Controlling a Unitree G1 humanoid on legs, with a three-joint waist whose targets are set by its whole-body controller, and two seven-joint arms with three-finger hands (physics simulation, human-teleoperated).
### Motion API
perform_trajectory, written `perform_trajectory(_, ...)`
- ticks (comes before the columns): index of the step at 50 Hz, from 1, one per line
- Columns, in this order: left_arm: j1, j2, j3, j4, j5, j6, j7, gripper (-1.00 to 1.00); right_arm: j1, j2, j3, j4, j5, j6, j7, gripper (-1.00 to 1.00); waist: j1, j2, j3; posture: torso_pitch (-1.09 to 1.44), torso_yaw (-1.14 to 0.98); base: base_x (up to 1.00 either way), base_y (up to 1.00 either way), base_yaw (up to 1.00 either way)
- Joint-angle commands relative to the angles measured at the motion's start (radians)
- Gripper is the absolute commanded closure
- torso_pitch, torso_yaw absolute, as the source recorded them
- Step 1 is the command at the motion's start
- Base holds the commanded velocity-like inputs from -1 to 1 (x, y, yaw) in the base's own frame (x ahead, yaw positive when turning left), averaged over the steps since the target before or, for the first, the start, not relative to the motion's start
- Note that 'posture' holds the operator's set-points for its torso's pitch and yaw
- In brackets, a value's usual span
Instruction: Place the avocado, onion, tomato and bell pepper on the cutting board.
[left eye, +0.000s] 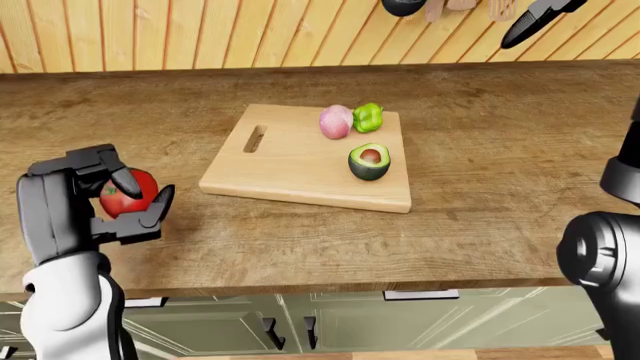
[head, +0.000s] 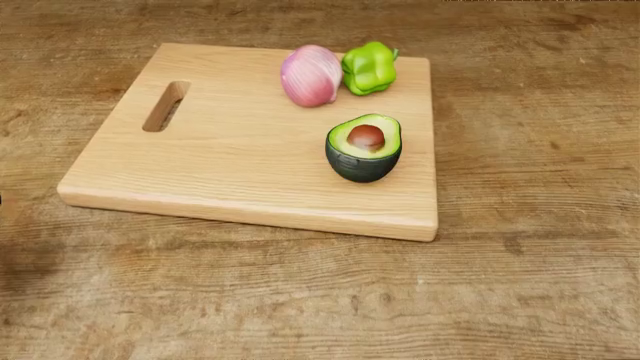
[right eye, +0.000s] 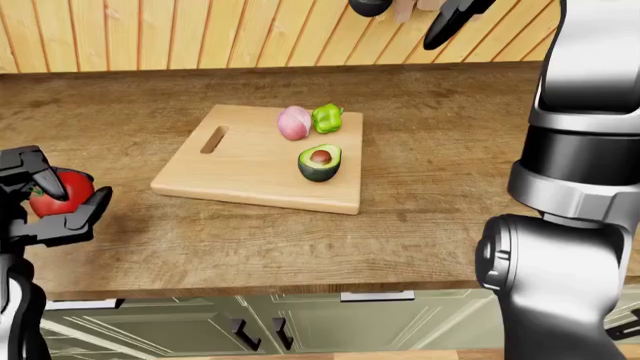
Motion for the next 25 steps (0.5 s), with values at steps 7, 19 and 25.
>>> perform_trajectory(7, -0.201, 0.119, -0.026, -0.040, 0.038, 0.163, -0.070, 1.00, -0.045, -0.019, -0.015, -0.011, 0.001, -0.009, -0.015, -1.00, -0.001, 0.002, -0.023, 0.00, 0.00, 0.00, 0.00, 0.00)
perform_trajectory(19, -0.556, 0.309, -0.110, 0.088, 0.087, 0.345, -0.215, 1.00, -0.053, -0.023, -0.016, 0.002, -0.001, -0.010, -0.005, -1.00, -0.005, 0.001, -0.019, 0.00, 0.00, 0.00, 0.00, 0.00)
perform_trajectory(25, -0.713, 0.369, -0.143, 0.231, 0.104, 0.346, -0.276, 1.00, -0.047, -0.014, -0.011, 0.002, -0.008, -0.014, -0.009, -1.00, -0.006, 0.002, -0.015, 0.00, 0.00, 0.00, 0.00, 0.00)
